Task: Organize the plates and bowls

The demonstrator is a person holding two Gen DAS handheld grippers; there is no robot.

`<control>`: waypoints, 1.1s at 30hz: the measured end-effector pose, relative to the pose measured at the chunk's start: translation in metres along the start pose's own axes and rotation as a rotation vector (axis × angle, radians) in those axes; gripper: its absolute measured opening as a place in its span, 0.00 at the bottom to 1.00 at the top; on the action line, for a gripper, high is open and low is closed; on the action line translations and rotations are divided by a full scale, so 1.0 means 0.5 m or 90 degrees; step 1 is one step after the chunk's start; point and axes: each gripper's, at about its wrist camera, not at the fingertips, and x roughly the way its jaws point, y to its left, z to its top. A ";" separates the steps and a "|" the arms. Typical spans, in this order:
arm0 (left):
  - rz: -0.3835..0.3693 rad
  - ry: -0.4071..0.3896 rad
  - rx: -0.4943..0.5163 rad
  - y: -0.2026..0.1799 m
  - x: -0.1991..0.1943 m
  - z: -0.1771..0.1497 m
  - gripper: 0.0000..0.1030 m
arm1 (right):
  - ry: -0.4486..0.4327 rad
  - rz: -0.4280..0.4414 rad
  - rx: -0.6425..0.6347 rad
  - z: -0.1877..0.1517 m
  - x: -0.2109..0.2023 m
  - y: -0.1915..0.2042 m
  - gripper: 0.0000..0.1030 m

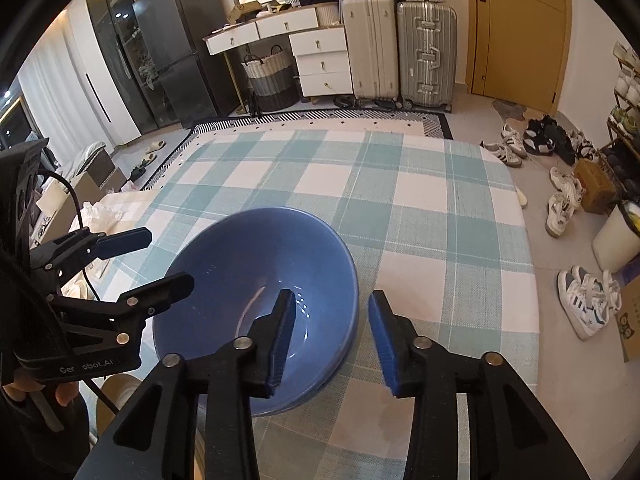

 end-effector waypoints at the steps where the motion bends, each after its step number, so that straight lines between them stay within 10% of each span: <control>1: -0.001 -0.004 0.000 0.000 -0.005 0.000 0.72 | -0.006 0.000 -0.004 0.000 -0.005 0.005 0.43; 16: -0.020 -0.062 -0.017 0.030 -0.085 -0.005 0.82 | -0.082 0.013 -0.020 -0.011 -0.071 0.052 0.91; 19: -0.026 -0.076 -0.022 0.039 -0.102 -0.009 0.98 | -0.092 0.016 -0.022 -0.014 -0.079 0.060 0.95; 33: -0.013 -0.119 -0.033 0.083 -0.163 -0.016 0.98 | -0.126 0.024 -0.013 -0.029 -0.112 0.076 0.98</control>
